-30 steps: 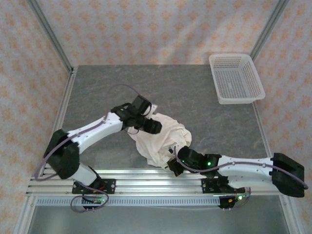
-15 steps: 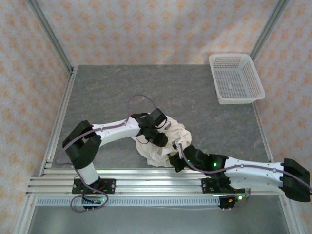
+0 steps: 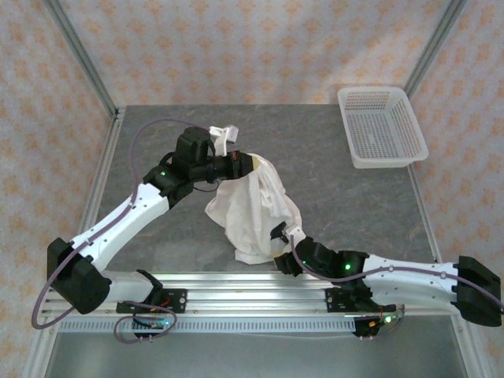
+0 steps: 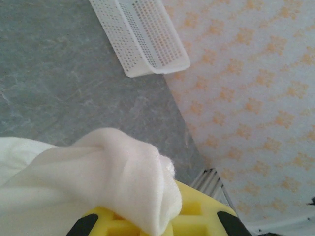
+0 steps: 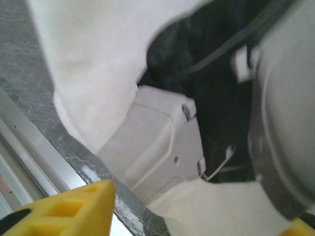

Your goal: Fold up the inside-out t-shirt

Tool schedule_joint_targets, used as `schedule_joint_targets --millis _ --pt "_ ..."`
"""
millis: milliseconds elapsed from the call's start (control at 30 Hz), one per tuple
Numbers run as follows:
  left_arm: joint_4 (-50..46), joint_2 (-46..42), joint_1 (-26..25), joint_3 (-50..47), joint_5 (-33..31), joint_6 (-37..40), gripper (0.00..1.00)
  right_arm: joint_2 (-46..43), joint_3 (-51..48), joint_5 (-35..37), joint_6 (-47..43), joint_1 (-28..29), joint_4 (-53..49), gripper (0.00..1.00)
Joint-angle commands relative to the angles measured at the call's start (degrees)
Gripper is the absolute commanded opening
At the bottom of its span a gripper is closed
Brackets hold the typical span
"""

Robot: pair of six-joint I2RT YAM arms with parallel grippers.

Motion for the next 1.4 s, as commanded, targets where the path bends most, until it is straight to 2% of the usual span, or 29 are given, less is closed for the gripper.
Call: schedule_joint_targets --millis 0,67,167,233,333,400,467,633,700,767,800,833,933,1000,1100,1233,1367 --pt "-1.72 -0.11 -0.17 -1.92 1.75 -0.24 0.00 -6.01 7.16 5.34 -7.44 0.20 -5.98 0.58" --pt "-0.68 -0.51 -0.19 -3.14 1.82 -1.07 0.00 -8.24 9.35 9.02 -10.98 0.21 -4.41 0.67" --pt "0.09 -0.96 -0.22 -3.89 1.89 -1.59 0.00 -6.31 12.96 17.08 -18.66 -0.86 1.94 0.75" --pt "-0.53 -1.15 -0.20 -3.48 1.86 -1.08 0.00 -2.10 15.67 17.67 -22.71 -4.14 6.08 0.76" --pt "-1.55 -1.52 -0.33 -2.89 1.86 -0.41 0.00 5.95 21.26 17.16 -21.49 -10.68 7.01 0.73" --pt "-2.59 -1.91 -0.27 -2.62 1.82 0.23 0.00 10.24 24.15 12.41 -20.45 -14.08 7.38 0.65" --pt "-3.10 -2.69 -0.28 -2.82 1.56 0.66 0.00 13.69 25.06 5.70 -20.35 -15.85 10.36 0.62" --pt "-4.33 -3.85 -0.29 -2.84 0.49 1.30 0.00 21.59 28.45 -7.96 -18.85 -16.80 13.43 0.56" --pt "-4.68 -4.23 -0.23 -2.92 -0.35 1.44 0.00 23.70 29.37 -10.03 -17.78 -16.82 13.45 0.47" --pt "-4.78 -4.39 -0.19 -2.93 -0.51 1.73 0.00 24.25 29.46 -9.79 -16.71 -16.92 13.84 0.24" --pt "-5.30 -4.49 -0.18 -2.77 -1.06 2.08 0.00 24.16 29.63 -9.02 -15.96 -17.16 13.56 0.09" --pt "-6.80 -4.65 -0.25 -2.54 -2.65 2.70 0.00 23.56 29.74 -8.49 -15.28 -17.50 12.69 0.00" --pt "-14.26 -5.10 1.60 -1.75 -10.47 4.65 0.00 18.38 28.71 -10.86 -13.93 -18.30 12.27 0.00" --pt "-16.74 -5.22 5.79 -3.28 -13.03 4.84 0.06 12.71 25.70 -15.08 -13.13 -18.98 15.01 0.00" --pt "-13.67 -4.66 11.38 -7.86 -10.70 3.52 0.16 5.71 21.91 -17.12 -9.74 -20.66 17.21 0.00" --pt "-10.42 -3.37 12.49 -10.68 -8.51 3.51 0.30 1.29 19.20 -16.81 -6.27 -23.05 18.40 0.00" --pt "-9.11 -5.58 12.47 -11.83 -6.51 6.65 0.44 1.13 18.03 -17.80 -5.06 -24.28 21.06 0.00"
